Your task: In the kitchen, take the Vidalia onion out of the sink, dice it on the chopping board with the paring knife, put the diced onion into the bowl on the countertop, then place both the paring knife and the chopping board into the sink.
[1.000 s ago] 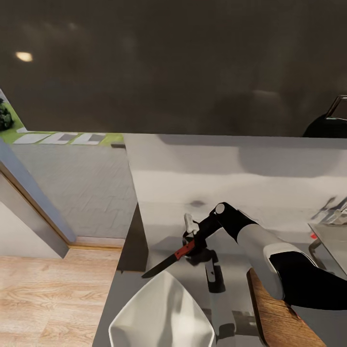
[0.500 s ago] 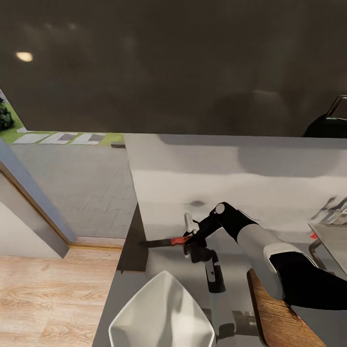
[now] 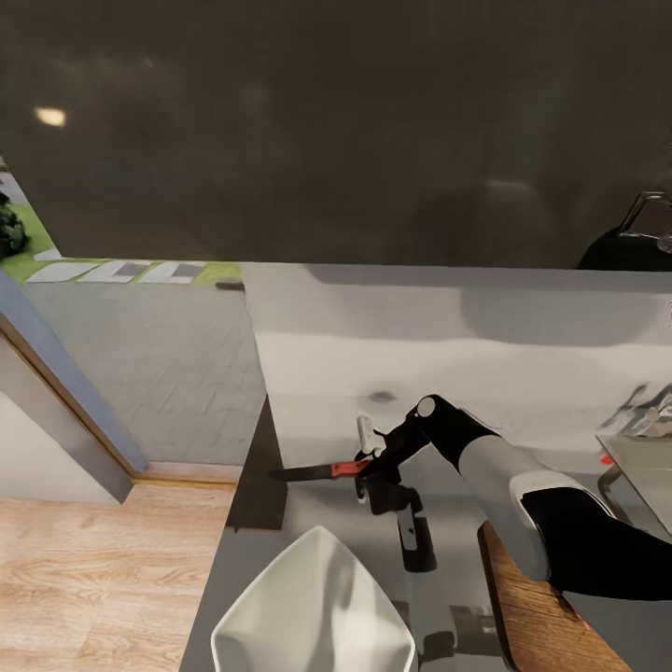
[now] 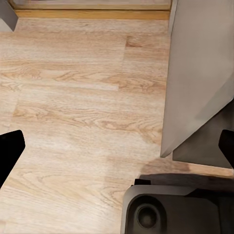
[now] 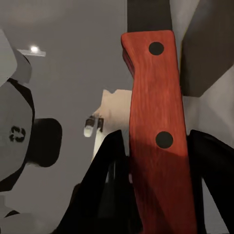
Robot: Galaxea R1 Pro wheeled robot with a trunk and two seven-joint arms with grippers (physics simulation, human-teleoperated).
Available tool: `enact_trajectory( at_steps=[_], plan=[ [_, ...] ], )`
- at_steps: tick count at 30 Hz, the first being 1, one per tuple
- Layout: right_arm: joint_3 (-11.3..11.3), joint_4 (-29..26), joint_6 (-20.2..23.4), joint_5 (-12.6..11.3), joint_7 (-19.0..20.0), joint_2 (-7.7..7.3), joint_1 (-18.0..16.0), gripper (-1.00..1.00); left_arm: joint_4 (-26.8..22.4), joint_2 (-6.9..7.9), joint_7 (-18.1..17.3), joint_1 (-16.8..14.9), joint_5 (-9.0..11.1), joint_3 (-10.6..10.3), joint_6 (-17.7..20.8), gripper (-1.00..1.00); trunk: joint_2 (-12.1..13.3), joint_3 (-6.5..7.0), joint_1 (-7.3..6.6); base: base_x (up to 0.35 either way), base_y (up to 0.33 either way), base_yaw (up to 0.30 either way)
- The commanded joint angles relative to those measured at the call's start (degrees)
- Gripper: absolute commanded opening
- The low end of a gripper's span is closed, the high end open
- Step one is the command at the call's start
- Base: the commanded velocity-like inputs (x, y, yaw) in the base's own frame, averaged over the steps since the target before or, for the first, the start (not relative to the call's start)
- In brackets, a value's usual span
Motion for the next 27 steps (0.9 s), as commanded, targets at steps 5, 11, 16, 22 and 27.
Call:
enact_trajectory(
  at_steps=[5,11,16,22,27],
  plan=[
    [1.1,0.0,-0.1,1.1,0.1,-0.01,0.0,-1.0,-0.1,0.09,0.4,0.0,0.3,-0.3,-0.1,1.0,-0.1,0.35,0.05,0.0,0.0,0.0],
    [1.1,-0.2,0.0,1.0,0.0,-0.04,0.0,-1.0,-0.1,0.09,0.4,0.0,0.3,-0.3,-0.1,1.0,-0.1,0.9,0.05,0.0,0.0,0.0],
    [1.0,-0.5,0.0,0.9,-0.1,-0.09,0.0,-1.0,-0.1,0.09,0.4,0.0,0.3,-0.3,-0.1,1.0,-0.1,1.35,0.05,0.0,0.0,0.0],
    [0.8,-0.8,0.1,0.8,-0.2,-0.11,0.0,-1.0,-0.1,0.09,0.4,0.0,0.3,-0.3,-0.1,1.0,-0.1,1.9,0.05,0.0,0.0,0.0],
    [0.7,-0.9,0.1,0.8,-0.2,-0.17,0.0,-1.0,-0.1,0.09,0.4,0.0,0.3,-0.3,-0.1,1.0,-0.1,2.36,0.05,0.0,0.0,0.0]
  ],
)
